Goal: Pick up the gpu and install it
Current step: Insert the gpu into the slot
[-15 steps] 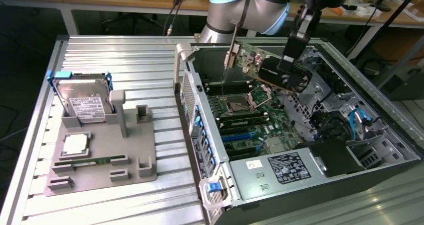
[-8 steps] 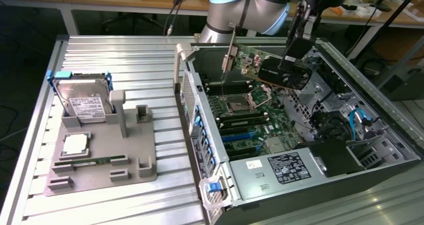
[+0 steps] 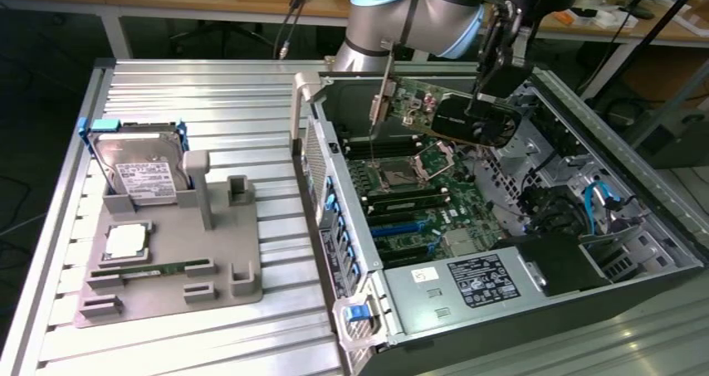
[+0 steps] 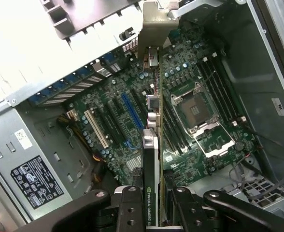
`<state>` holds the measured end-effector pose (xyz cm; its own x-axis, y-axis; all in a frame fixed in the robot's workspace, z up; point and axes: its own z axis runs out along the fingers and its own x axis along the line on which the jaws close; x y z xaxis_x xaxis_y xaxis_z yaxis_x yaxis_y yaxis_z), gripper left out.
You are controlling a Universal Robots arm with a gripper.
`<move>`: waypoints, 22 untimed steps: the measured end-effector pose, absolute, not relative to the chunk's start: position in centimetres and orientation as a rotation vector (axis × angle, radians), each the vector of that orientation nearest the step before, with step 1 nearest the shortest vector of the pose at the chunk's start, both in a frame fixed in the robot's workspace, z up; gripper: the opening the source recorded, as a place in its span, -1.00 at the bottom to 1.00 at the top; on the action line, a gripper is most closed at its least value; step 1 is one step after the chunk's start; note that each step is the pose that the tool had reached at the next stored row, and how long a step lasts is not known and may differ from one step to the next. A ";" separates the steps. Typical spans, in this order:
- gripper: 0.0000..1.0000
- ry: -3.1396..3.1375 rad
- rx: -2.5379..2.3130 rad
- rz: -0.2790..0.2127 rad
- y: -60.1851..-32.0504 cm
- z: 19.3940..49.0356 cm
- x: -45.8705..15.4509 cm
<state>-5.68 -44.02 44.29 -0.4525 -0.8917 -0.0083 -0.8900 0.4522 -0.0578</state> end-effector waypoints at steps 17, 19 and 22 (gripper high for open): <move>-0.46 2.390 -1.971 -0.061 -44.0 44.3 -5.6; -0.46 2.365 -2.000 -0.060 -44.0 44.3 -5.6; -0.46 2.330 -2.039 -0.059 -44.0 44.3 -5.6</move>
<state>-5.64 -44.01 44.30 -0.1324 -0.9912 -0.0082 -0.9895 0.1326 -0.0579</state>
